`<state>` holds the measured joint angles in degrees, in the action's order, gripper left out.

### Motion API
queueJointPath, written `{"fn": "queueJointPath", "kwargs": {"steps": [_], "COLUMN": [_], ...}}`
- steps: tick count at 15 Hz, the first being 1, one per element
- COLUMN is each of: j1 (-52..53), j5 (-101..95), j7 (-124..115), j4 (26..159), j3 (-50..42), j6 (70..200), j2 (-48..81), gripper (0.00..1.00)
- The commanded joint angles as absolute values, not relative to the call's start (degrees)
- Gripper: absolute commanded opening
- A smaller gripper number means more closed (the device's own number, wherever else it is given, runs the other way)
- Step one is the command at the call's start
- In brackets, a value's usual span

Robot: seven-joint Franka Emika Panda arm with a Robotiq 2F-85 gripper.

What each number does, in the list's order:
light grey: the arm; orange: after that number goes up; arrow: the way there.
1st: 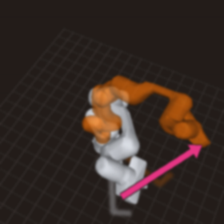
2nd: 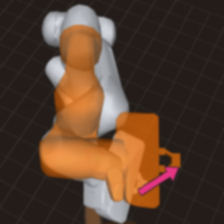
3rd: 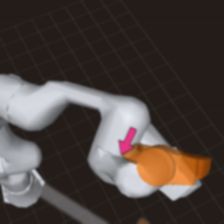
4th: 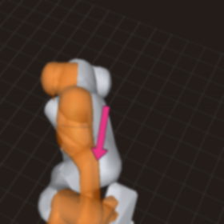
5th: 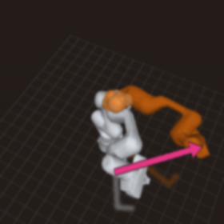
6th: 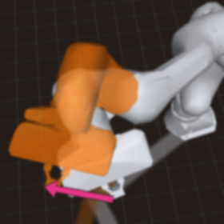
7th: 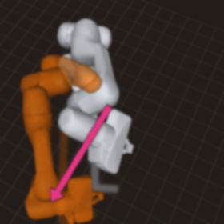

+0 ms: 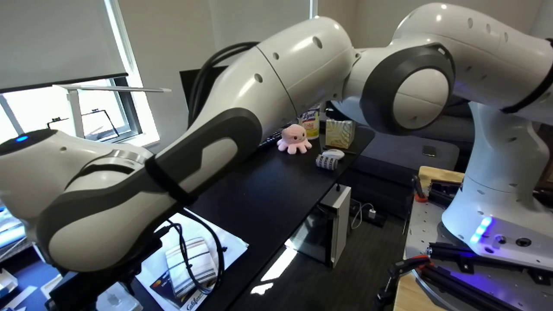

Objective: Neatly arrange the papers

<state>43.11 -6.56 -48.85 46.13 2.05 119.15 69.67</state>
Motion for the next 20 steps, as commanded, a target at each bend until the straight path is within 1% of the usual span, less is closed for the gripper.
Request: {"fn": "queueJointPath", "kwargs": {"steps": [1, 6, 12, 20], "j1": [41.75, 41.31, 39.75, 35.41], "j5": [-6.61, -7.07, -7.78, -8.05], "j7": [-47.12, -49.49, -46.94, -43.58], "j4": [59.28, 70.96, 86.57, 108.69], "j3": [2.55, 1.25, 0.10, -0.11], "j6": [120.68, 126.35, 136.59, 143.81], "j2": [61.58, 54.87, 47.15, 35.30], "gripper": [0.31, 0.31, 0.31, 0.31]}}
